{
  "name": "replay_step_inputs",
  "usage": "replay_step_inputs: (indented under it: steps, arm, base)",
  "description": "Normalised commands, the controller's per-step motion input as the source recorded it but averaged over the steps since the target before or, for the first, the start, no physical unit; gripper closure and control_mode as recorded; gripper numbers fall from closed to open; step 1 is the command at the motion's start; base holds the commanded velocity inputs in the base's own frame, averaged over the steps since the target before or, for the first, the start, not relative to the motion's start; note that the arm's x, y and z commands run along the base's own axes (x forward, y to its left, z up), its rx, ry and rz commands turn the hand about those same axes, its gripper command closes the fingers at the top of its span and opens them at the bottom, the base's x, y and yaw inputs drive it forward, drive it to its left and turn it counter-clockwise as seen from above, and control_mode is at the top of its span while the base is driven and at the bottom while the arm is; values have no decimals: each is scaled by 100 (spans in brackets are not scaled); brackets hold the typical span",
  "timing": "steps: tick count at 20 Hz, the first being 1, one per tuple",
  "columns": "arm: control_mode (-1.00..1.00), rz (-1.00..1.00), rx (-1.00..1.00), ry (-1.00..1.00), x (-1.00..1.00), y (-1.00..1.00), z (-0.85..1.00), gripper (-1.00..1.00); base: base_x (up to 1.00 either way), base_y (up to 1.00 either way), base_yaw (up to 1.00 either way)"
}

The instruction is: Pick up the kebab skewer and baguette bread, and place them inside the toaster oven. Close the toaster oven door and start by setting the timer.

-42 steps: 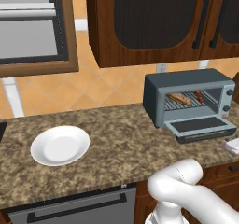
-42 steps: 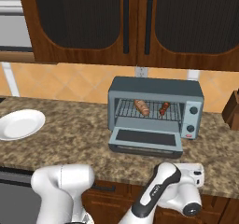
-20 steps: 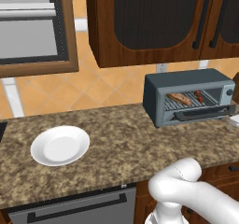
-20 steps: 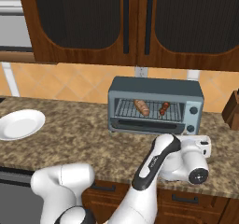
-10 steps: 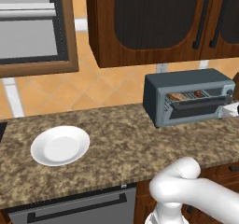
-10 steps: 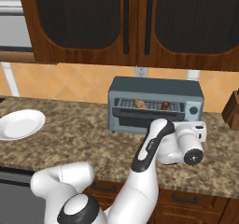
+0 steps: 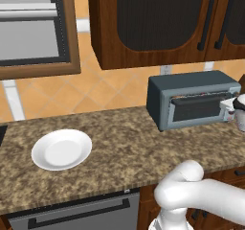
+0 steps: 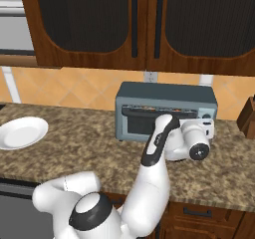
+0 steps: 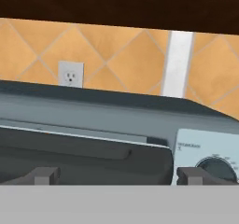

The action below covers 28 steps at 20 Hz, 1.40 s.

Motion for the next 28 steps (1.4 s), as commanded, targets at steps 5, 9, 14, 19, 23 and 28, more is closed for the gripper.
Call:
replay_step_inputs:
  steps: [5,9,14,19,23,28]
  arm:
    - [-100,0,0,0,31,11,0,-100]
    - [-100,0,0,0,37,9,0,-100]
    - [-100,0,0,2,36,8,-8,-100]
    - [-100,0,0,2,-26,0,13,-100]
    - [-100,0,0,1,-30,-4,7,-100]
    - [-100,0,0,4,-26,-7,0,-100]
  base:
    - [0,0,0]
    - [0,0,0]
    - [0,0,0]
    - [0,0,0]
    - [0,0,0]
    - [0,0,0]
